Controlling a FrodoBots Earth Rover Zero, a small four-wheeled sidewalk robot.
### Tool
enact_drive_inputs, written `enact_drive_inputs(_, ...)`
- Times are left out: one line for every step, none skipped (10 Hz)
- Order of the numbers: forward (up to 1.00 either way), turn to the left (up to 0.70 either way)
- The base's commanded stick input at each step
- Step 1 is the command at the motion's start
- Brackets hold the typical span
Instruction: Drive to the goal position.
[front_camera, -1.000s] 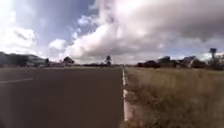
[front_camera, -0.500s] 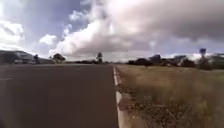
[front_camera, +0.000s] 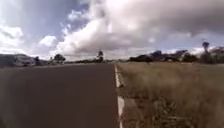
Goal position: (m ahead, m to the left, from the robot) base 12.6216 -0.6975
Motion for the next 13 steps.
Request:
enact_drive_inputs(0.82, 0.0)
enact_drive_inputs(0.83, 0.0)
enact_drive_inputs(0.82, 0.0)
enact_drive_inputs(0.82, 0.0)
enact_drive_inputs(0.82, 0.0)
enact_drive_inputs(0.83, 0.0)
enact_drive_inputs(0.81, 0.0)
enact_drive_inputs(0.81, 0.0)
enact_drive_inputs(0.81, 0.0)
enact_drive_inputs(0.81, -0.1)
enact_drive_inputs(0.81, -0.24)
enact_drive_inputs(0.82, -0.28)
enact_drive_inputs(0.84, -0.3)
